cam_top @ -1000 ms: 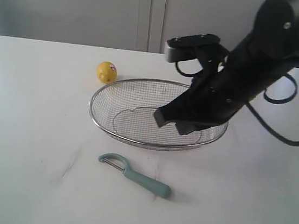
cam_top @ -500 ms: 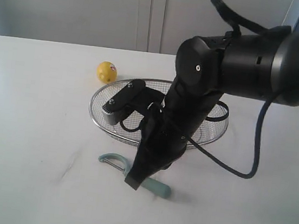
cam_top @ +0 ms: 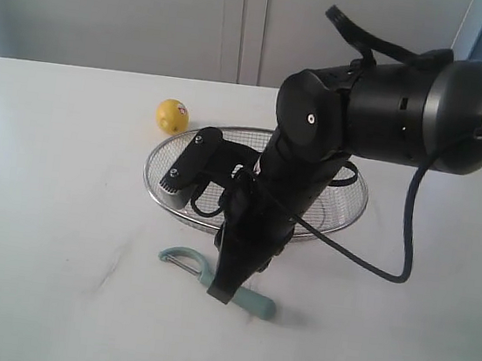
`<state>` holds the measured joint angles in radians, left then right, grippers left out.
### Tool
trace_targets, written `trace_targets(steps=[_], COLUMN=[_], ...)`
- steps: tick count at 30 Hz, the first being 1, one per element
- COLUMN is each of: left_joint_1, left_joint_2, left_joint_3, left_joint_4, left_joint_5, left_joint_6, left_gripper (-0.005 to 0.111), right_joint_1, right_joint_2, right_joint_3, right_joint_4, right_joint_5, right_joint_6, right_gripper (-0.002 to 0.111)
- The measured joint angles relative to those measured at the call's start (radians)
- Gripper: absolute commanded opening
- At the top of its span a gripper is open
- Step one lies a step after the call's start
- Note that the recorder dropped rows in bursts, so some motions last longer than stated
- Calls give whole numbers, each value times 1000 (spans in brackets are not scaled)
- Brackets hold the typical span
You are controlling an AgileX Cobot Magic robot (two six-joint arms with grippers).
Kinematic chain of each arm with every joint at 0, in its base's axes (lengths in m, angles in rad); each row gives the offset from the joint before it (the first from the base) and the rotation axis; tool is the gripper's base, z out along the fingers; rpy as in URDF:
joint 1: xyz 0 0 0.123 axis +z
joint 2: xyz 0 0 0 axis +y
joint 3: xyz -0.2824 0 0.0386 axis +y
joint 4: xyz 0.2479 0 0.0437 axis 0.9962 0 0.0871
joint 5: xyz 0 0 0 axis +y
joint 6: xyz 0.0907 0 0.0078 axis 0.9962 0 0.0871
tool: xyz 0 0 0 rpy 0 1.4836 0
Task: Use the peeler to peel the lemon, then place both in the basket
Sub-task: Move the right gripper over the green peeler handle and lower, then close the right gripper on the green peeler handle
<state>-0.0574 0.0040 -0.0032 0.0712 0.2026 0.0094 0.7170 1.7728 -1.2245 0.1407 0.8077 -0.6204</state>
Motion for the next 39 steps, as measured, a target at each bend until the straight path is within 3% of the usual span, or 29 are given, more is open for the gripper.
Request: trace_targets(steps=[4, 6, 39], left_joint_1=[0, 0, 0], left_joint_2=[0, 0, 0], left_joint_3=[0, 0, 0], left_joint_4=[0, 0, 0], left_joint_5=[0, 0, 0], left_joint_6=[0, 0, 0], left_gripper=[0, 0, 0], right_joint_1=[0, 0, 0], right_joint_2=[0, 0, 71], right_joint_3=[0, 0, 0], right_joint_4=[0, 0, 30], right_joint_5=[0, 0, -2], right_joint_6=[-19, -23, -27], right_gripper=[67, 71, 71])
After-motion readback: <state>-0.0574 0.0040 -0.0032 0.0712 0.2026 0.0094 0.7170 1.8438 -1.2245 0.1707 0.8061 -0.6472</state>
